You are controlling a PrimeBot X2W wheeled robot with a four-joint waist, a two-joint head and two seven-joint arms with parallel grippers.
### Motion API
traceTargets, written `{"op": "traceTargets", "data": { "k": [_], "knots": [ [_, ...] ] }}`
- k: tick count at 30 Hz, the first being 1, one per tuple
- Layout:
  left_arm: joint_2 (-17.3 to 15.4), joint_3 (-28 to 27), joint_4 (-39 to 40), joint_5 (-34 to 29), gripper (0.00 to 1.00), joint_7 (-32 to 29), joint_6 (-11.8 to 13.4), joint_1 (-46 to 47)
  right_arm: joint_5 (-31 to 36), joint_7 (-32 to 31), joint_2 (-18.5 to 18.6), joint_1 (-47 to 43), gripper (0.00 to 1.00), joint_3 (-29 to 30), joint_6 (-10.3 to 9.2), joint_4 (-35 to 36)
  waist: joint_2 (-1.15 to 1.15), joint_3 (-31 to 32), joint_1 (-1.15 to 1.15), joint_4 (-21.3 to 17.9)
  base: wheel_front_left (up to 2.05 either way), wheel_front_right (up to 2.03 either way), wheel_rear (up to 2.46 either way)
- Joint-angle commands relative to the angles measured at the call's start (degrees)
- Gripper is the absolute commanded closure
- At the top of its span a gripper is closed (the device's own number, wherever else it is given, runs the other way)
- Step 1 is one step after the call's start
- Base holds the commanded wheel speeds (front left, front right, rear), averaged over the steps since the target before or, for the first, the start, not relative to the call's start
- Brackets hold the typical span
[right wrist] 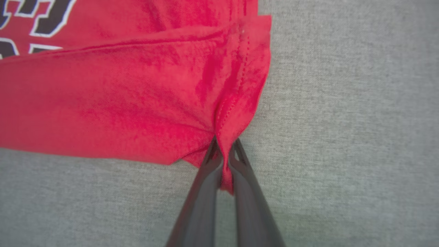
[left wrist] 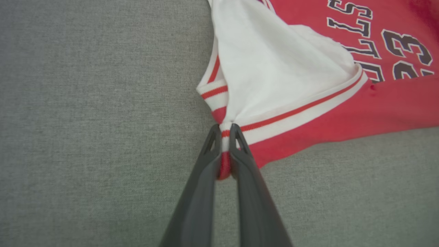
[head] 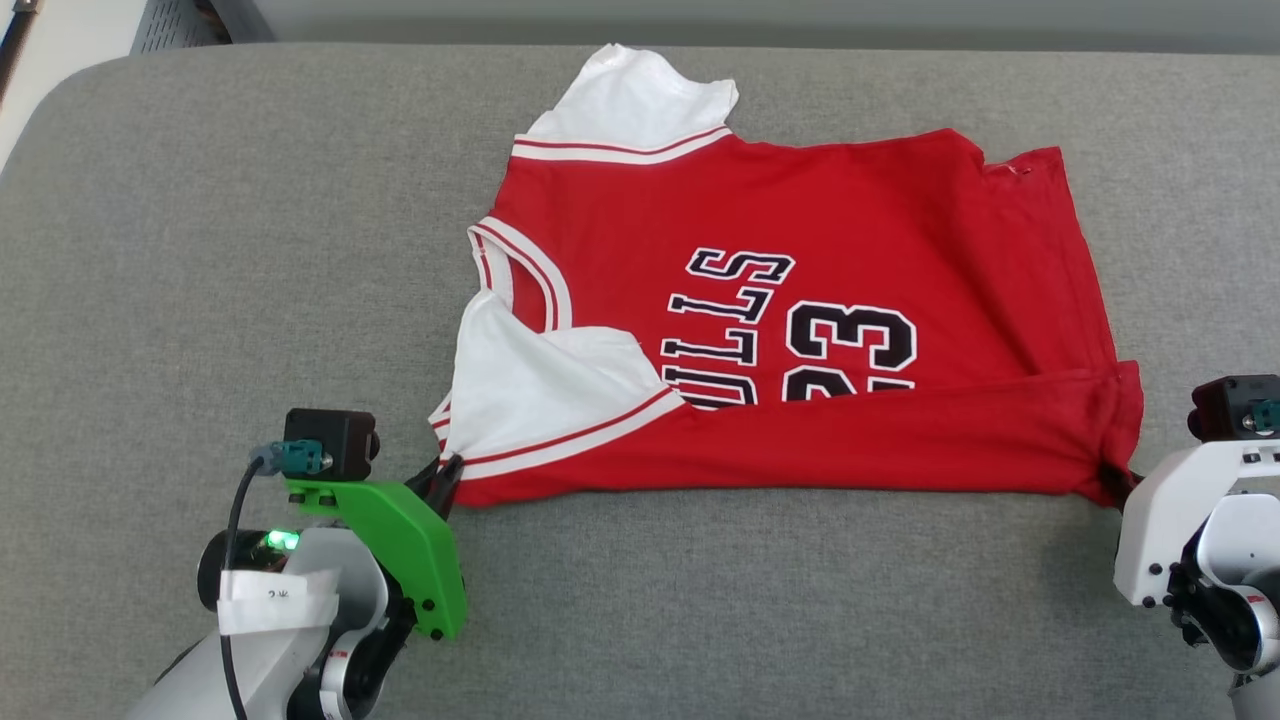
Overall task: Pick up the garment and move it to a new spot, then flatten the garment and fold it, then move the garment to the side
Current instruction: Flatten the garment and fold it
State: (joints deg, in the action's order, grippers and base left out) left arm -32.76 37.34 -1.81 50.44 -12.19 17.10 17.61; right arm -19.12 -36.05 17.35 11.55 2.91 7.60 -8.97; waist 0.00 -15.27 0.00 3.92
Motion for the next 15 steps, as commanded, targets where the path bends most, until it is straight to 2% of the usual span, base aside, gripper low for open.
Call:
{"op": "traceTargets", "data": {
  "k": [1, 6, 15],
  "knots": [
    [-0.57, 0.06, -0.51, 0.62, 1.00, -0.17, -0.16, -0.99, 0.24, 0.22, 0.83, -1.36, 1.00, 0.52, -0.11, -0.77, 0.00, 1.69, 0.00, -0.35, 0.00, 0.00, 0.00],
    [-1.05, 0.76, -0.26, 1.85, 1.00, -1.34, -0.19, -3.49, 0.27, 0.97, 1.49, -3.96, 1.00, 1.25, -0.11, 0.39, 0.00, 4.59, 0.00, -0.39, 0.00, 0.00, 0.00],
    [-1.72, 2.91, 1.88, 3.13, 1.00, -2.77, 0.54, -9.20, 3.20, -0.44, -1.18, -13.06, 1.00, 5.58, -0.11, 7.39, 0.00, 8.49, 0.00, 0.34, 0.00, 0.00, 0.00]
  ]
}}
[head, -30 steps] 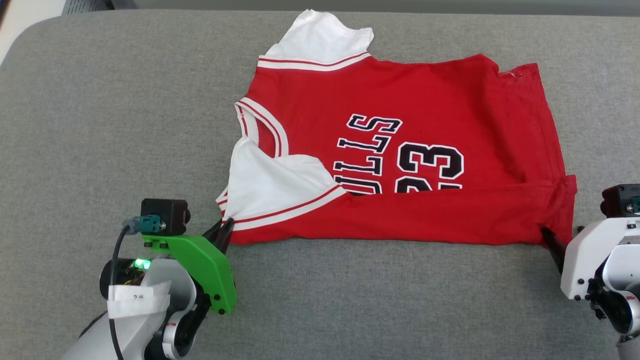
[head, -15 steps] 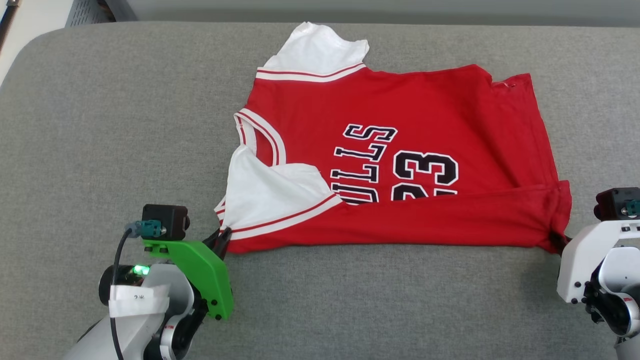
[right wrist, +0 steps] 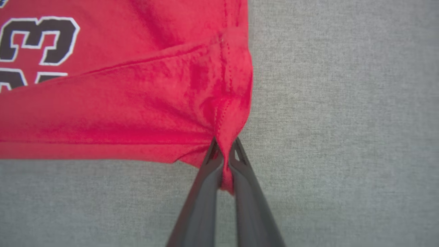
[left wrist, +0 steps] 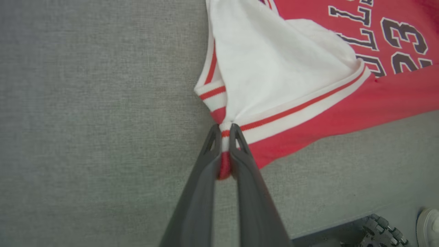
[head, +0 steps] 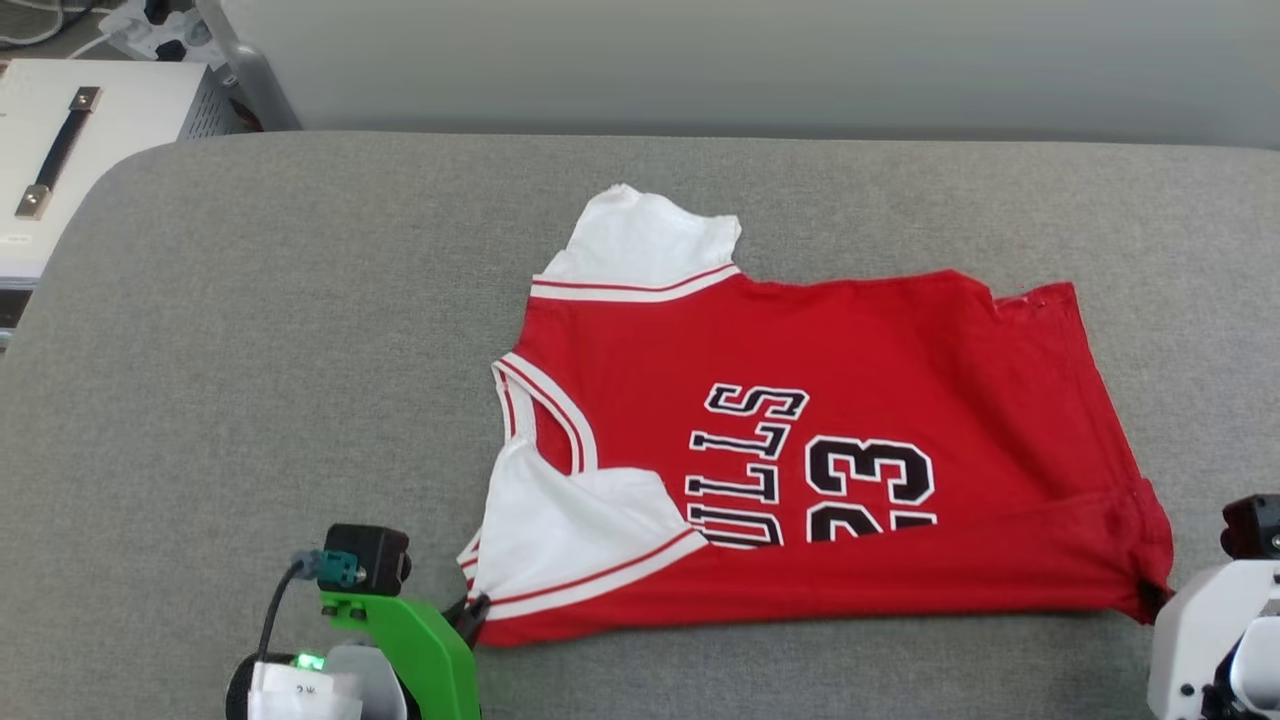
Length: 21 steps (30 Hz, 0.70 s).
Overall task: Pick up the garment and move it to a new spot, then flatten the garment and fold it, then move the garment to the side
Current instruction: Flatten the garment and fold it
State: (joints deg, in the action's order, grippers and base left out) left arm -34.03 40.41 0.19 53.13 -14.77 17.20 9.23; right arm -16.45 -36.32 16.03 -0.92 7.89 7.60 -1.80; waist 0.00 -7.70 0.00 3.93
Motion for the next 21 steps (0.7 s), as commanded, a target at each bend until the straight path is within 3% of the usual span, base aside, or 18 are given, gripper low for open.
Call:
{"op": "traceTargets", "data": {
  "k": [1, 9, 21],
  "knots": [
    [-0.35, 0.08, 0.06, 0.75, 1.00, -0.32, 0.41, -1.46, 1.17, -0.55, -0.39, -1.89, 1.00, 1.27, -0.11, 1.18, 0.00, 1.17, 0.00, 0.39, 0.00, 0.00, 0.00],
    [0.81, 2.16, -2.38, 1.02, 1.00, -1.41, 0.05, -2.67, 3.69, -1.50, -5.13, -6.96, 1.00, 4.08, -0.11, 4.31, 0.00, 0.93, 0.00, -0.16, 0.00, 0.00, 0.00],
    [3.25, 3.09, -7.75, 0.78, 0.98, -0.52, -2.19, -0.31, 3.28, 2.54, -5.16, -3.82, 1.00, 2.69, -0.11, -2.55, 0.00, -1.61, 0.00, -0.44, 0.00, 0.00, 0.00]
  ]
}}
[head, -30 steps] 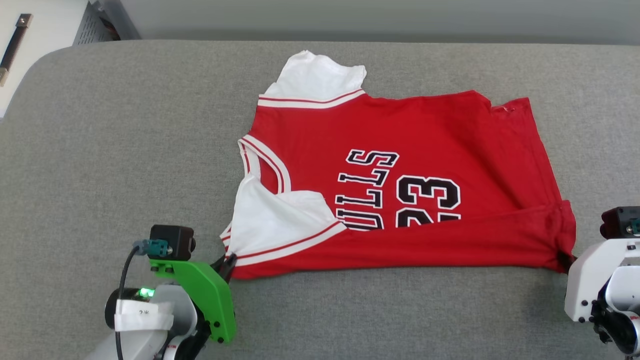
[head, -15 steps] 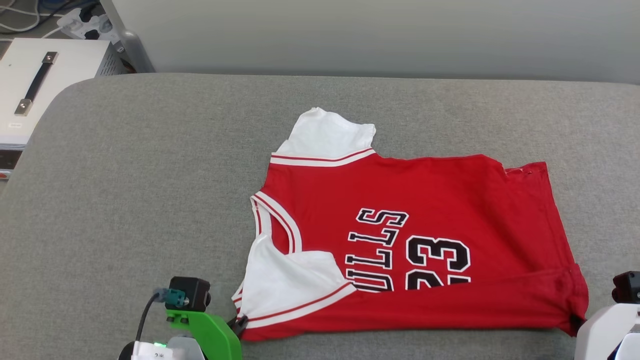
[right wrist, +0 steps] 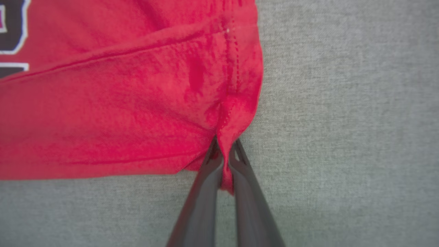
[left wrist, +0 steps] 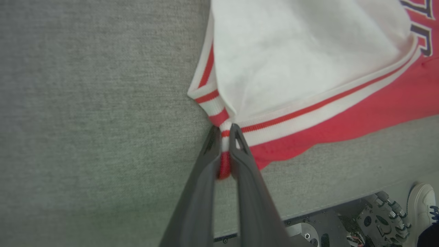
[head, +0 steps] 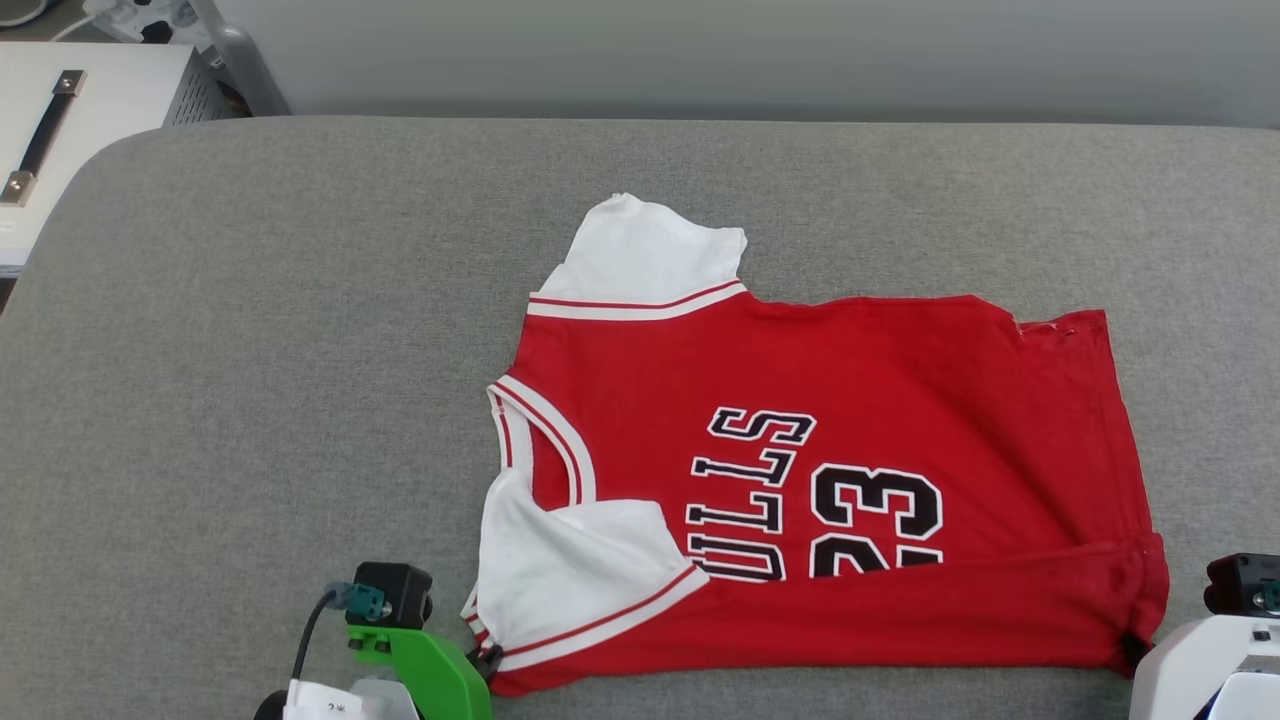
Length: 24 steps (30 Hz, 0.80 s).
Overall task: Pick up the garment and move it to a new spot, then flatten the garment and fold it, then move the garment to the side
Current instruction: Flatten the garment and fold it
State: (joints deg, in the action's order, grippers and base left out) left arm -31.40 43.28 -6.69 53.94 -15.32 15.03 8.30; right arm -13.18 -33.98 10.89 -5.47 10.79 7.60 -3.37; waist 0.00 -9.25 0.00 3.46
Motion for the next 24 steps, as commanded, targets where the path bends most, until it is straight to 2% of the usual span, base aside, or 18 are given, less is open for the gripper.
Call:
{"op": "traceTargets", "data": {
  "k": [1, 2, 3, 4, 10, 15, 20, 24],
  "knots": [
    [0.75, 0.21, -1.14, -0.10, 0.41, 0.31, -0.17, 0.74, -0.09, 0.49, 0.01, 0.90, 1.00, -0.22, -0.11, -1.29, 0.00, -0.04, 0.00, 0.04, 0.00, 0.00, 0.00],
    [0.81, 0.25, -1.48, -0.20, 0.00, 0.51, -0.35, 0.87, -0.09, 1.02, 0.07, 1.14, 0.91, -0.14, -0.11, -1.59, 0.00, 0.04, 0.00, 0.04, 0.00, 0.00, 0.00],
    [0.79, 0.28, -1.67, -0.28, 0.00, 0.58, -0.40, 0.97, 0.01, 1.49, 0.17, 1.32, 0.49, -0.10, -0.11, -1.78, 0.00, 0.19, 0.00, 0.03, 0.00, 0.00, 0.00],
    [0.74, 0.27, -1.75, -0.44, 0.00, 0.70, -0.31, 1.07, -0.03, 2.05, 0.23, 1.55, 0.00, -0.04, -0.11, -1.96, 0.00, 0.42, 0.00, 0.00, 0.00, 0.00, 0.00],
    [0.26, -0.68, -0.66, -1.16, 0.00, 2.90, 0.15, 1.26, -1.67, 4.44, 0.56, 2.09, 0.00, -0.57, -0.11, -0.99, 0.00, 2.71, 0.00, -0.37, 0.00, 0.00, 0.00],
    [0.02, -2.05, 1.93, -2.00, 0.00, 6.51, 0.05, 1.46, -2.68, 7.62, 1.85, 2.13, 0.00, -1.81, -0.11, 2.89, 0.00, 4.86, 0.00, -0.79, 0.00, 0.00, 0.00],
    [0.57, -4.40, 3.33, -3.77, 0.00, 14.89, -1.41, 1.54, -6.17, 14.65, 2.62, 2.23, 0.00, -4.00, -0.11, 7.75, 0.00, 6.22, 0.00, -1.18, 0.00, 0.00, 0.00],
    [1.54, -5.07, 3.54, -5.75, 0.00, 22.32, -4.00, 1.61, -6.69, 21.31, 3.11, 1.97, 0.00, -4.84, -0.11, 9.94, 0.00, 6.40, 0.00, -1.44, 0.00, 0.00, 0.00]
  ]
}}
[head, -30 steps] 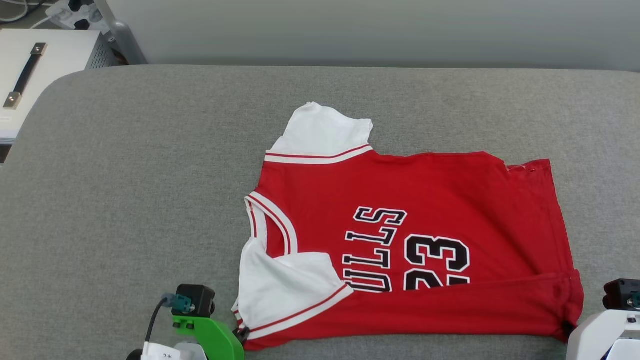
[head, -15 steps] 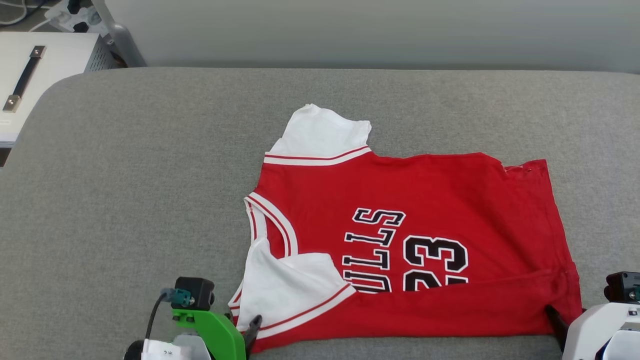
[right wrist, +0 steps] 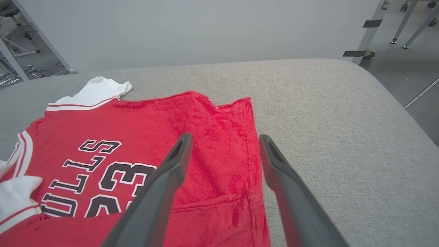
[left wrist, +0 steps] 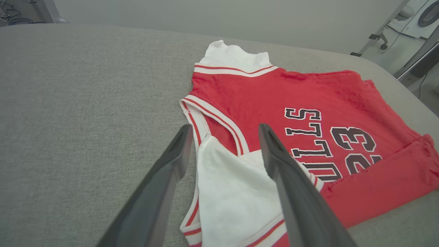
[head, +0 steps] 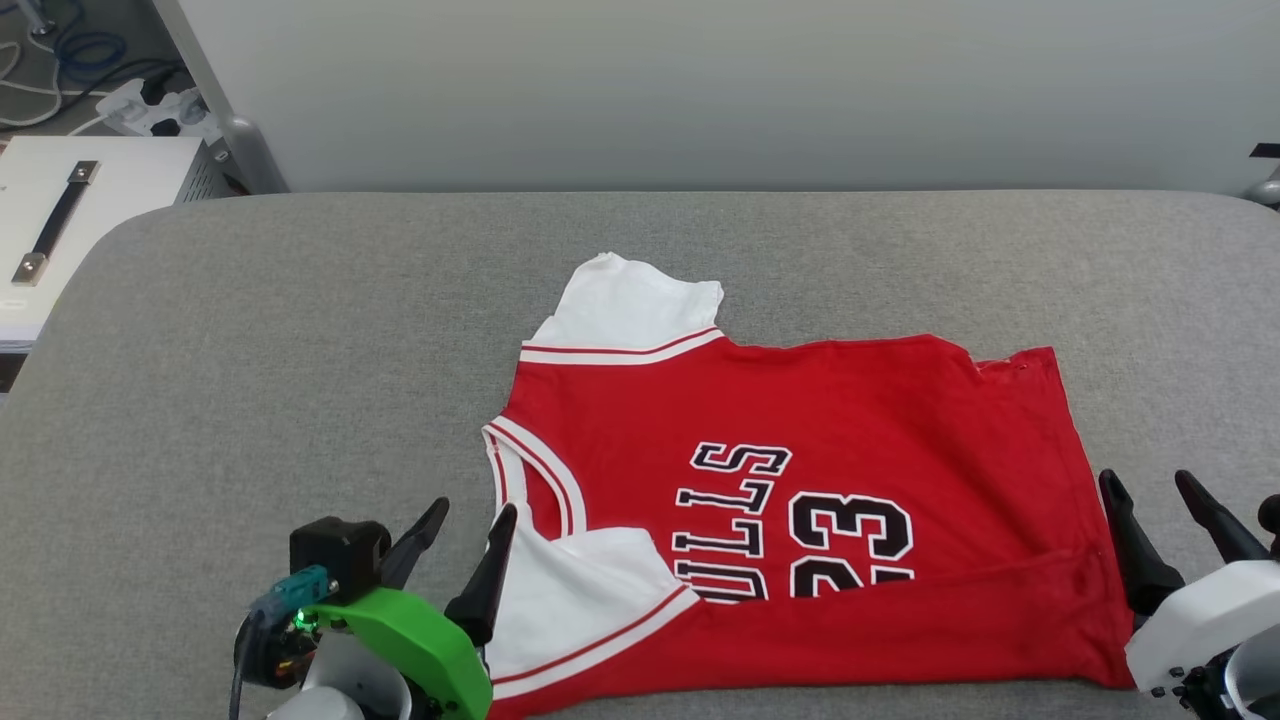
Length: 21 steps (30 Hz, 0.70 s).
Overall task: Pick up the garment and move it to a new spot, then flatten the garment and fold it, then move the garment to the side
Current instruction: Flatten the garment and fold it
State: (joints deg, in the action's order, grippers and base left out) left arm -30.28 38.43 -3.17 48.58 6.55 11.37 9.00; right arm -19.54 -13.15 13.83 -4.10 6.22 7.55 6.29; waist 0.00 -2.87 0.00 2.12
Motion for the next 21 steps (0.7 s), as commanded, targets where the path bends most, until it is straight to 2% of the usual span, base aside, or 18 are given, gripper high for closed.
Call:
{"op": "traceTargets", "data": {
  "k": [1, 5, 9, 12, 15, 18, 21],
  "knots": [
    [0.87, -0.49, 0.09, -0.78, 0.00, 2.72, -1.17, 0.98, -0.31, 2.33, 0.21, 0.50, 0.00, -0.58, -0.06, 0.63, 0.00, -0.03, 0.00, -0.17, 0.00, 0.00, 0.00],
    [2.43, -2.28, -0.13, -2.85, 0.00, 7.33, -3.21, 1.76, 0.23, 9.31, -0.17, 0.19, 0.00, -1.62, -0.06, 1.29, 0.00, -0.60, 0.00, -0.59, 0.00, 0.00, 0.00],
    [4.04, -5.71, 0.55, -7.81, 0.00, 8.36, -4.01, 3.44, 1.33, 15.40, -1.55, 0.54, 0.00, -1.98, -0.06, 1.25, 0.00, -2.01, 0.00, -1.62, 0.00, 0.00, 0.00],
    [5.56, -8.90, 1.46, -11.60, 0.00, 8.41, -5.45, 4.46, 2.02, 18.05, -2.89, 1.23, 0.00, -2.35, -0.06, 0.62, 0.00, -3.27, 0.00, -2.69, 0.00, 0.00, 0.00],
    [5.33, -9.22, -0.92, -13.89, 0.00, 8.42, -7.63, 6.87, 2.40, 19.71, -3.87, 2.14, 0.00, -3.07, -0.06, 0.15, 0.00, -4.82, 0.00, -3.91, 0.00, 0.00, 0.00],
    [4.18, -8.33, -4.23, -14.97, 0.00, 5.78, -10.00, 12.51, 2.58, 20.46, -4.43, 3.12, 0.00, -3.89, -0.06, 0.16, 0.00, -7.00, 0.00, -5.16, 0.00, 0.00, 0.00],
    [3.02, -6.50, -6.91, -15.37, 0.00, -0.59, -13.55, 19.90, 2.80, 20.63, -4.58, 4.41, 0.00, -4.66, -0.06, 0.62, 0.00, -9.89, 0.00, -6.27, 0.00, 0.00, 0.00]
  ]
}}
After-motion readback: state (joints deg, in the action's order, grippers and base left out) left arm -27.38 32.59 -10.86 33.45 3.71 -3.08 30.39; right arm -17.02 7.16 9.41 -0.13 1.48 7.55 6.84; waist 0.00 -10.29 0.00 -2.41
